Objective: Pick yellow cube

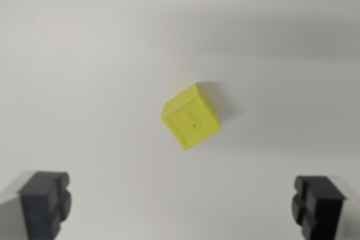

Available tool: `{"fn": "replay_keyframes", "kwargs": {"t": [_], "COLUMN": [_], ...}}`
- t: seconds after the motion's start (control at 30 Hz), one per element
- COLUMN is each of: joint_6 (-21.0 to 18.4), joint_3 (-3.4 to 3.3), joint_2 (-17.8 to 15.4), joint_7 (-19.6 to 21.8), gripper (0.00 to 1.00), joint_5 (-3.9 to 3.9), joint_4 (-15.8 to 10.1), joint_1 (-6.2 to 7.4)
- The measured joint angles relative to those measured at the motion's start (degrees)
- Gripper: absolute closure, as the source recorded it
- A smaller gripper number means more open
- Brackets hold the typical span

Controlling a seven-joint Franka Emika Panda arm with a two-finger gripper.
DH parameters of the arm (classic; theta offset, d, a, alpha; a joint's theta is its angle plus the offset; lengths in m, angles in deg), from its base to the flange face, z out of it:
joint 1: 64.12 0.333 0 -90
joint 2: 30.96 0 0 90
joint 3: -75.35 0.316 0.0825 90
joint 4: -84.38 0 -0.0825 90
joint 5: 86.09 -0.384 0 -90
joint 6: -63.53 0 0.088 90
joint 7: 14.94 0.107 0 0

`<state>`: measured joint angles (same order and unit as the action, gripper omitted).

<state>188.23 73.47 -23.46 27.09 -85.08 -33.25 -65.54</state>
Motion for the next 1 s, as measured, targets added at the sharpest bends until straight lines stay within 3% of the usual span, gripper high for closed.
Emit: {"fn": "replay_keyframes", "kwargs": {"t": [1.0], "joint_6": [11.5], "joint_3": [0.01], "joint_2": [3.3], "joint_7": [-13.9], "gripper": [0.00], "joint_5": [-0.41], "joint_4": [-8.0], "joint_1": [-0.70]}}
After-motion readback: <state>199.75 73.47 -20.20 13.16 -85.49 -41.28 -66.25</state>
